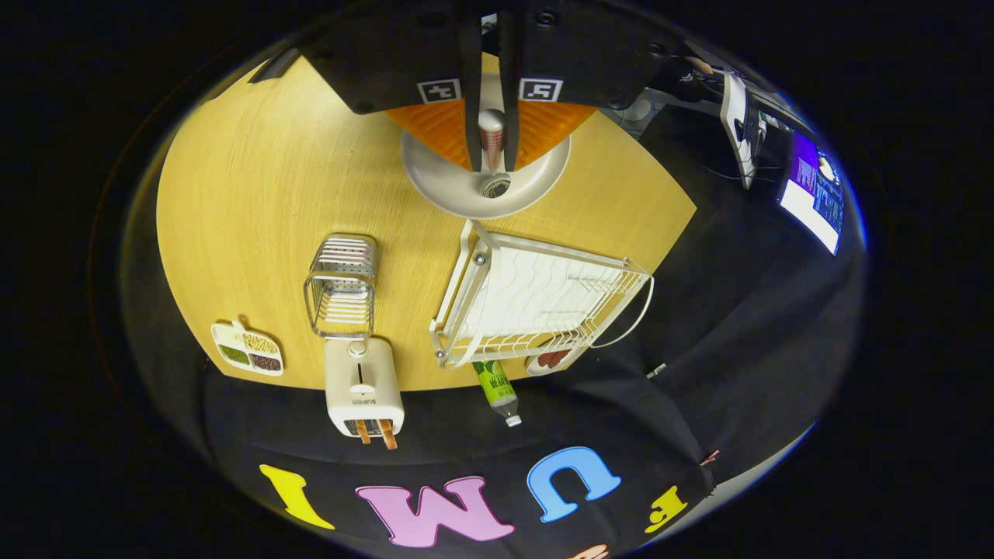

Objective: Take the plate from the dish rack, then take the spoon from the basket and place it into the plate.

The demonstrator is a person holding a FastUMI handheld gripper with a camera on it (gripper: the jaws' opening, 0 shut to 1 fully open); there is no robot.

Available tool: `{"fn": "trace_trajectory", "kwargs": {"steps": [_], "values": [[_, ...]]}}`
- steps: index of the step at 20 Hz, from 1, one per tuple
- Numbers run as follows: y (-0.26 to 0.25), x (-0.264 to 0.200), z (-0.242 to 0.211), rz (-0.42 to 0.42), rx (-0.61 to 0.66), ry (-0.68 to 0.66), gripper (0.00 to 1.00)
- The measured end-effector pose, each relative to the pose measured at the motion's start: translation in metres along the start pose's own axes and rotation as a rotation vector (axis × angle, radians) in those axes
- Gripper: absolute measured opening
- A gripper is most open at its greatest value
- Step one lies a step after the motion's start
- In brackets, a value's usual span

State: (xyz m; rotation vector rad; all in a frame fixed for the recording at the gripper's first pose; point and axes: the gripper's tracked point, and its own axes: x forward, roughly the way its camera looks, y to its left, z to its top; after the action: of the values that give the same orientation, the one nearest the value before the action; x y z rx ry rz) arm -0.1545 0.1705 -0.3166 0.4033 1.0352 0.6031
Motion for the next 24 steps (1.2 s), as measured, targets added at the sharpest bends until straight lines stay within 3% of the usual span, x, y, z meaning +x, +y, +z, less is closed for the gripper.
{"fn": "trace_trajectory", "kwargs": {"steps": [3, 7, 14, 18, 21, 24], "values": [[0.009, 0.01, -0.008, 0.018, 0.043, -0.005, 0.12], [0.01, 0.015, -0.019, 0.01, 0.0, 0.014, 0.12], [-0.024, 0.029, -0.075, -0.122, -0.097, 0.18, 0.18], [-0.033, 0.029, -0.079, -0.149, -0.067, 0.18, 0.28], [-0.034, 0.02, -0.063, -0.149, -0.025, 0.139, 0.46], [-0.032, -0.001, -0.031, -0.141, -0.012, 0.061, 0.49]]}}
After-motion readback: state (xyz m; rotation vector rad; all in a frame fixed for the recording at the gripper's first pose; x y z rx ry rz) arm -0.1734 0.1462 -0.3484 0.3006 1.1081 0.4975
